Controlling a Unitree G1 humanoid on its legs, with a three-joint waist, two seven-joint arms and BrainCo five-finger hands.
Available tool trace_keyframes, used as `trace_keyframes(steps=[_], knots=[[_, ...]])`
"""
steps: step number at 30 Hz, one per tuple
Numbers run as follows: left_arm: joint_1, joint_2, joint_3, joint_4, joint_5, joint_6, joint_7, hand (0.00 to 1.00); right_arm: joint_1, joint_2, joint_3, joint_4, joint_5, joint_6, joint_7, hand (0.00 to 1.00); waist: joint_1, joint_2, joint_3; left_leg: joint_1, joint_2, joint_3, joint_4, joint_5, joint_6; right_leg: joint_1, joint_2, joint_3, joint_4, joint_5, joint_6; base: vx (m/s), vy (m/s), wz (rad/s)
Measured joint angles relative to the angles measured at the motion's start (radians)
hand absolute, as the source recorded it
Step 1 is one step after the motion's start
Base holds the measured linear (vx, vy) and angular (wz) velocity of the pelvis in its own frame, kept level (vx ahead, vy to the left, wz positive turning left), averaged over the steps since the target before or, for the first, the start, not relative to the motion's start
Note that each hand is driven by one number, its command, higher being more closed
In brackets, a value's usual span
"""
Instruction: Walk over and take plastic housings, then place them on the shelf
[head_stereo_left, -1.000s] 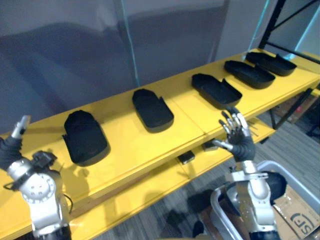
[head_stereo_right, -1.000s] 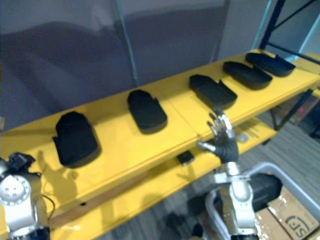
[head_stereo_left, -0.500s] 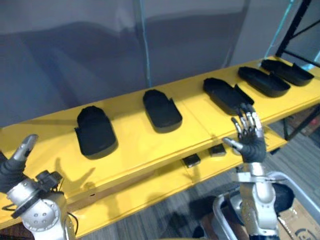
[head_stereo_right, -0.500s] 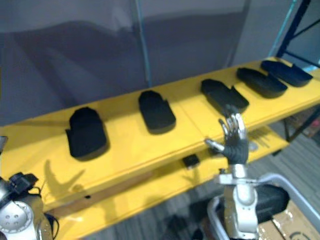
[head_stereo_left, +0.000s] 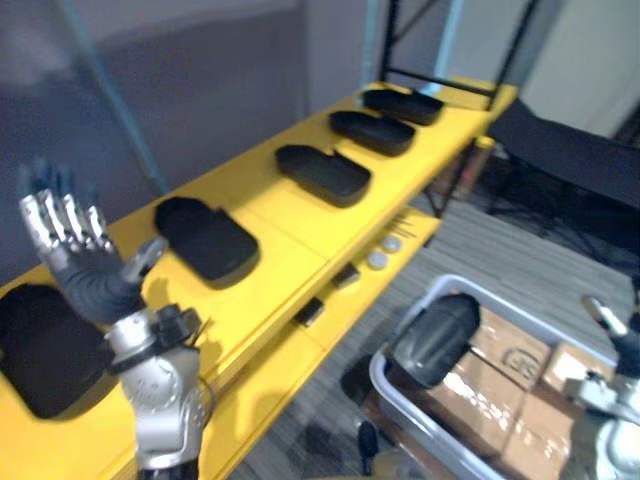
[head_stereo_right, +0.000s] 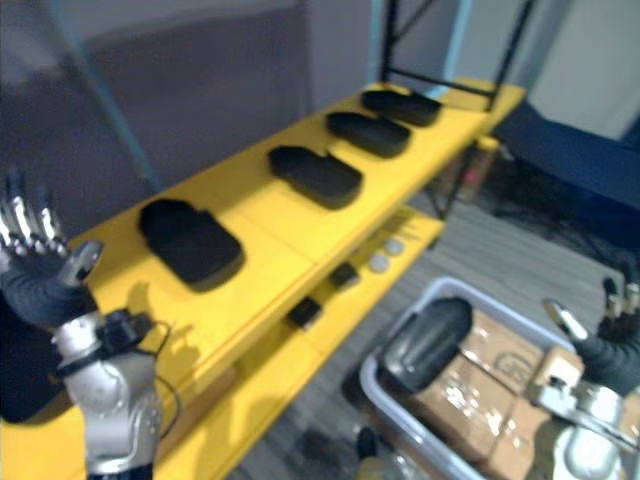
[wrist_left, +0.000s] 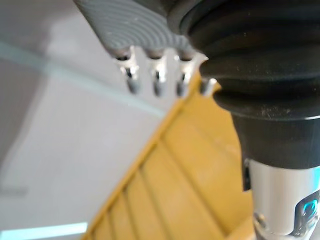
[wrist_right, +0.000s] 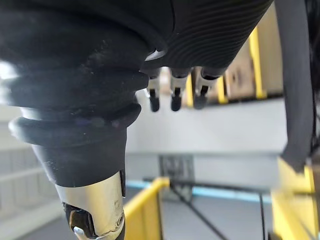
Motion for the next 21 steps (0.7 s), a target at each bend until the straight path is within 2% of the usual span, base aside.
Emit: trace_keyframes(steps=[1, 3, 4, 5, 7, 8, 9, 11, 12, 13, 15, 17, 18, 19, 20, 21], knots=[[-0.010, 0.000, 0.001, 0.000, 0.018, 0.031, 0.010, 0.00, -0.004, 0.005, 0.010, 0.000, 0.018, -0.010, 0.035, 0.00, 0.001, 0.003, 0.003, -0.006, 0.003, -0.001, 0.043, -0.016, 0.006, -0.005, 0.007, 0.017, -0.001, 0.000, -0.001, -0.10, 0.009, -0.67], [0.016, 0.008, 0.024, -0.011, 0.041, 0.058, 0.033, 0.00, -0.043, 0.002, 0.067, 0.001, 0.033, -0.011, 0.082, 0.00, 0.039, -0.005, 0.022, -0.056, 0.019, -0.138, 0.203, -0.037, 0.061, -0.007, 0.012, 0.079, -0.008, 0.001, -0.006, -0.10, -0.034, -0.90], [0.067, 0.005, 0.055, -0.041, 0.041, 0.077, 0.047, 0.00, -0.099, -0.016, 0.128, 0.002, 0.033, -0.008, 0.116, 0.00, 0.068, -0.001, 0.044, -0.136, 0.017, -0.323, 0.368, -0.047, 0.117, -0.012, 0.019, 0.118, -0.003, -0.005, -0.014, -0.08, -0.055, -0.90], [0.091, 0.005, 0.067, -0.058, 0.041, 0.079, 0.047, 0.00, -0.127, -0.027, 0.150, 0.006, 0.033, -0.004, 0.120, 0.00, 0.078, -0.002, 0.056, -0.158, 0.009, -0.388, 0.414, -0.057, 0.133, -0.013, 0.020, 0.135, -0.004, -0.011, -0.023, -0.11, 0.023, -0.98], [0.179, 0.004, 0.098, -0.120, 0.040, 0.078, 0.037, 0.00, -0.212, -0.058, 0.199, 0.017, 0.031, 0.018, 0.124, 0.00, 0.113, 0.030, 0.058, -0.184, -0.015, -0.506, 0.440, -0.092, 0.136, -0.043, 0.033, 0.153, -0.004, -0.012, -0.024, -0.17, 0.132, -0.71], [0.211, 0.004, 0.104, -0.153, 0.042, 0.068, 0.026, 0.00, -0.244, -0.066, 0.213, 0.019, 0.017, 0.034, 0.120, 0.00, 0.127, 0.044, 0.056, -0.195, -0.020, -0.514, 0.406, -0.122, 0.130, -0.073, 0.031, 0.139, 0.000, -0.011, -0.024, -0.16, 0.115, -0.27], [0.217, 0.004, 0.111, -0.163, 0.044, 0.063, 0.023, 0.00, -0.255, -0.065, 0.218, 0.022, 0.008, 0.043, 0.114, 0.00, 0.127, 0.046, 0.056, -0.201, -0.024, -0.513, 0.385, -0.131, 0.127, -0.088, 0.028, 0.133, 0.000, -0.008, -0.023, -0.14, 0.101, 0.22], [0.215, 0.001, 0.134, -0.166, 0.046, 0.029, 0.016, 0.00, -0.291, -0.059, 0.246, 0.053, -0.037, 0.063, 0.106, 0.00, 0.131, 0.019, 0.075, -0.216, -0.061, -0.501, 0.291, -0.166, 0.088, -0.145, -0.007, 0.122, 0.000, 0.057, 0.001, -0.18, 0.134, 0.47], [0.215, -0.001, 0.133, -0.166, 0.048, 0.025, 0.017, 0.00, -0.297, -0.057, 0.247, 0.055, -0.048, 0.065, 0.105, 0.00, 0.136, 0.019, 0.086, -0.217, -0.062, -0.502, 0.281, -0.183, 0.074, -0.155, -0.011, 0.111, 0.000, 0.068, 0.001, -0.16, 0.138, 0.25], [0.216, -0.003, 0.133, -0.164, 0.050, 0.020, 0.021, 0.00, -0.310, -0.047, 0.250, 0.057, -0.058, 0.066, 0.103, 0.00, 0.155, 0.006, 0.120, -0.217, -0.075, -0.499, 0.276, -0.197, 0.067, -0.162, -0.025, 0.107, 0.001, 0.082, 0.000, -0.14, 0.118, 0.05], [0.228, -0.007, 0.132, -0.164, 0.076, 0.017, 0.040, 0.00, -0.317, -0.044, 0.259, 0.058, -0.072, 0.065, 0.088, 0.00, 0.163, 0.002, 0.138, -0.257, -0.089, -0.500, 0.308, -0.208, 0.083, -0.176, -0.047, 0.095, 0.001, 0.079, -0.003, -0.16, 0.118, 0.03], [0.223, -0.006, 0.134, -0.165, 0.097, -0.017, 0.057, 0.00, -0.338, -0.045, 0.264, 0.059, -0.079, 0.063, 0.082, 0.00, 0.163, 0.004, 0.160, -0.289, -0.102, -0.499, 0.336, -0.217, 0.097, -0.193, -0.065, 0.083, 0.001, 0.074, -0.009, -0.08, 0.081, 0.02], [0.209, -0.006, 0.134, -0.165, 0.126, -0.029, 0.078, 0.00, -0.369, -0.046, 0.265, 0.067, -0.085, 0.053, 0.069, 0.00, 0.162, 0.009, 0.183, -0.320, -0.108, -0.498, 0.356, -0.220, 0.103, -0.213, -0.073, 0.077, 0.001, 0.052, -0.029, -0.07, 0.059, -0.04], [0.182, -0.005, 0.133, -0.164, 0.133, -0.043, 0.093, 0.00, -0.413, -0.048, 0.265, 0.092, -0.094, 0.041, 0.062, 0.00, 0.162, 0.016, 0.207, -0.361, -0.102, -0.497, 0.377, -0.221, 0.107, -0.248, -0.076, 0.069, 0.014, 0.017, -0.036, -0.08, 0.033, -0.06], [0.161, -0.003, 0.134, -0.161, 0.143, -0.051, 0.106, 0.00, -0.435, -0.048, 0.264, 0.103, -0.099, 0.036, 0.053, 0.00, 0.165, 0.018, 0.222, -0.378, -0.099, -0.498, 0.385, -0.223, 0.111, -0.272, -0.077, 0.066, 0.037, 0.009, -0.039, -0.07, -0.019, 0.01], [0.109, -0.001, 0.132, -0.145, 0.163, -0.060, 0.128, 0.00, -0.474, -0.051, 0.264, 0.125, -0.111, 0.019, 0.034, 0.00, 0.171, 0.016, 0.265, -0.402, -0.100, -0.502, 0.418, -0.230, 0.117, -0.318, -0.090, 0.049, 0.124, -0.005, -0.036, -0.05, -0.038, 0.14]])
